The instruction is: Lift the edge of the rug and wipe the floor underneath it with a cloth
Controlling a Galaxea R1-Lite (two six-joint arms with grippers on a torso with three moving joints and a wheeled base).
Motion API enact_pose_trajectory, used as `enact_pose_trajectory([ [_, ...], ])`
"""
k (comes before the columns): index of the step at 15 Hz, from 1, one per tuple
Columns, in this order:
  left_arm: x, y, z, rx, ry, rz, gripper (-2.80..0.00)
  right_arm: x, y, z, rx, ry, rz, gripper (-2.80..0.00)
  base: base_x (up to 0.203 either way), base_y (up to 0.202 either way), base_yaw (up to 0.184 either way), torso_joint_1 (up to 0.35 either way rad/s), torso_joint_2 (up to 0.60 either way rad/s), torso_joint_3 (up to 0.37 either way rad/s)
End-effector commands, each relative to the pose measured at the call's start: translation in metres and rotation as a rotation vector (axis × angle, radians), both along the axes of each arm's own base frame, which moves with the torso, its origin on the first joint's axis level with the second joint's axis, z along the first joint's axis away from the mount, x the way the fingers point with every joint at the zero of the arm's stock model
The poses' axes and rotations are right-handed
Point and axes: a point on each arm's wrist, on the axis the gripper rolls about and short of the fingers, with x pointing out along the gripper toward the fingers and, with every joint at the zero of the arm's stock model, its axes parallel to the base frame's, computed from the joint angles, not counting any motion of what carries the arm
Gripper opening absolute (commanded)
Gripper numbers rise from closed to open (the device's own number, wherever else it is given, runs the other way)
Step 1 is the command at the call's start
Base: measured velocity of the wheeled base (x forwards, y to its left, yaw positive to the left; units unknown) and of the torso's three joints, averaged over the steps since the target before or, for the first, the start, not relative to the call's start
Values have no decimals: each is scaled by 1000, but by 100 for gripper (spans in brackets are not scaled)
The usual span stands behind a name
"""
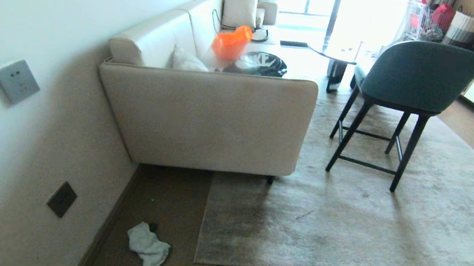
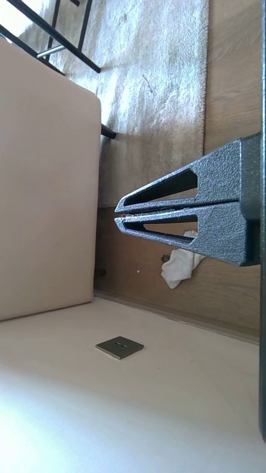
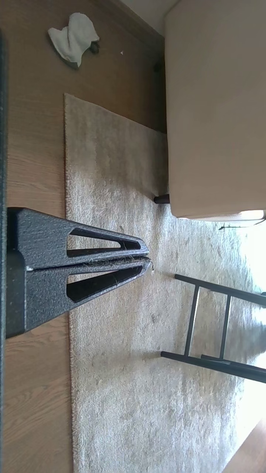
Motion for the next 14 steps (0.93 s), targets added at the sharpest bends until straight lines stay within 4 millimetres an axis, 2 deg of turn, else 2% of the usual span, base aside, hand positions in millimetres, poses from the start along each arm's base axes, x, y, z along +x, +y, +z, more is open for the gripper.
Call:
enact_pose_trajectory([
  [1,0,0,0,-1,0,0,-280,0,0,0,0,1,0,-280,0,0,0,0,0,0],
  [14,0,0,0,-1,0,0,-280,0,0,0,1,0,-1,-280,0,0,0,0,0,0],
])
